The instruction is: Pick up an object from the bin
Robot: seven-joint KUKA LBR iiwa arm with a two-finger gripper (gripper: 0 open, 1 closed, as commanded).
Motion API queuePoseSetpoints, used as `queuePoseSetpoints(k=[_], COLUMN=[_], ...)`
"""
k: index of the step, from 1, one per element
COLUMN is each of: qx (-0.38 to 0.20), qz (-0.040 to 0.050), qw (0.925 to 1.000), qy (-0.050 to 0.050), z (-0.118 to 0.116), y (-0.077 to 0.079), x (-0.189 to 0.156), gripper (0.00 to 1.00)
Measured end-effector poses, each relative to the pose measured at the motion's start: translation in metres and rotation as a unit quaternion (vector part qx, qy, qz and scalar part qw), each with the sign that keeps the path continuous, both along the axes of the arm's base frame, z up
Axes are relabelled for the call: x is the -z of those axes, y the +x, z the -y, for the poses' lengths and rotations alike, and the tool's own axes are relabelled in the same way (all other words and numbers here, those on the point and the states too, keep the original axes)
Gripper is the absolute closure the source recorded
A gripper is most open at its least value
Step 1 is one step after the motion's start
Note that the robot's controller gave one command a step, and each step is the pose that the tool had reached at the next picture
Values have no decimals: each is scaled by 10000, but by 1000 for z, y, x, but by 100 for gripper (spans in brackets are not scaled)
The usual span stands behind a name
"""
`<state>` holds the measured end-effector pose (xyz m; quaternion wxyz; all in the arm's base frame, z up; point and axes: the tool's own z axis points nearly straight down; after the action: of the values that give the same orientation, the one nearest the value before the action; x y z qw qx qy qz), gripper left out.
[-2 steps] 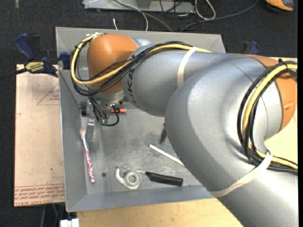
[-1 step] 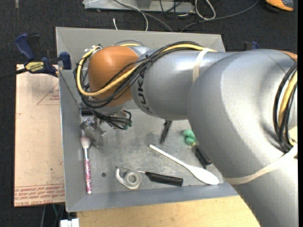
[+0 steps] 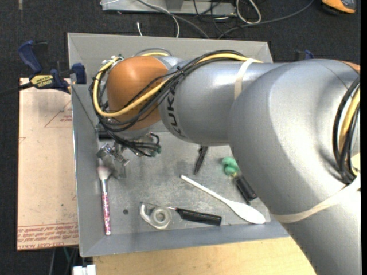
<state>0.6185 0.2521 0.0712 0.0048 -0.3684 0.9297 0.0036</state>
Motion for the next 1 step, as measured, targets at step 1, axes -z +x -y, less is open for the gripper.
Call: queuePoseSetpoints(k=[1], qx=[1], qz=[-40], qw=[10000], qy=[-12], z=[0], y=[-3], x=[-38], gripper=[100])
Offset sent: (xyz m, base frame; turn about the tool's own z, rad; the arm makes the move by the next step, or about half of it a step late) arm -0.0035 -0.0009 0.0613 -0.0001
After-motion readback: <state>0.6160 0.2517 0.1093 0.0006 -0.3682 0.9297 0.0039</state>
